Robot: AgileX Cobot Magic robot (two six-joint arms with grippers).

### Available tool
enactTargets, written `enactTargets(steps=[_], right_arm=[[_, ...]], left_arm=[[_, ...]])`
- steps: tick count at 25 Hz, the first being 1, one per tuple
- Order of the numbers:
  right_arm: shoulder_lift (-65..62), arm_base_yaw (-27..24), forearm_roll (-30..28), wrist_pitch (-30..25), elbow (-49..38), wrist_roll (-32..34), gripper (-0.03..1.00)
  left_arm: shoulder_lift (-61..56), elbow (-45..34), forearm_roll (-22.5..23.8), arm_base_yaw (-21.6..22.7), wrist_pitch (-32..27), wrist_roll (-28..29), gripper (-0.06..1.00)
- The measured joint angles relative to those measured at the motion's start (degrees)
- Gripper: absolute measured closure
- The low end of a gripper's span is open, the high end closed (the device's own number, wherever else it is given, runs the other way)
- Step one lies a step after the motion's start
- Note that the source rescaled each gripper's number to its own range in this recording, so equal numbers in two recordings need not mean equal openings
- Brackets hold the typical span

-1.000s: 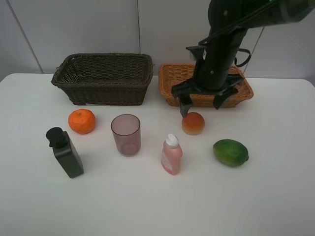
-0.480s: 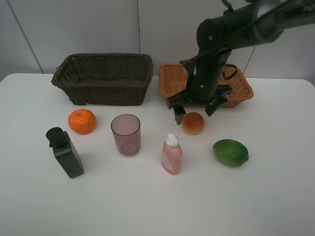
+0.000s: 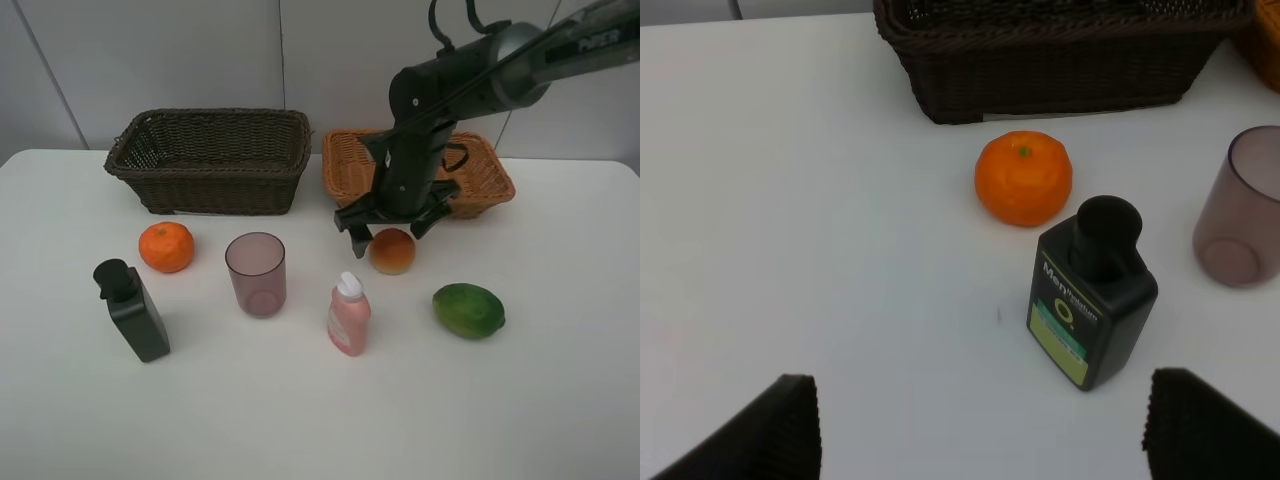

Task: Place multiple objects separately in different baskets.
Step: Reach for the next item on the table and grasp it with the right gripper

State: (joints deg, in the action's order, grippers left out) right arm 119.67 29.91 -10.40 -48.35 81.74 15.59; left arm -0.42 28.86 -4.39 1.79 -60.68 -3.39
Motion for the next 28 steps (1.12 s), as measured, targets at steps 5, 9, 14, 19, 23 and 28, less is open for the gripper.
enactTargets(steps=[5,9,14,19,23,28], right_arm=[[0.0,0.0,-1.31,0.43,0.0,0.0,0.02],[0.13,0.0,-1.73,0.48,0.03,0.0,0.02],[2.4,0.0,-2.42,0.3,0.07,1.1,0.02],[3.54,0.0,-4.43,-0.1,0.07,1.32,0.02],[4.55,0.0,-4.65,0.01,0.07,1.32,0.02],[4.68,0.0,-4.65,0.91,0.07,1.36,0.02]], left_arm=[[0.0,0.0,0.0,0.0,0.0,0.0,0.1],[0.0,0.0,0.0,0.0,0.0,0.0,0.1],[0.0,0.0,0.0,0.0,0.0,0.0,0.1],[0.0,0.0,0.0,0.0,0.0,0.0,0.1],[0.0,0.0,0.0,0.0,0.0,0.0,0.1],[0.0,0.0,0.0,0.0,0.0,0.0,0.1]])
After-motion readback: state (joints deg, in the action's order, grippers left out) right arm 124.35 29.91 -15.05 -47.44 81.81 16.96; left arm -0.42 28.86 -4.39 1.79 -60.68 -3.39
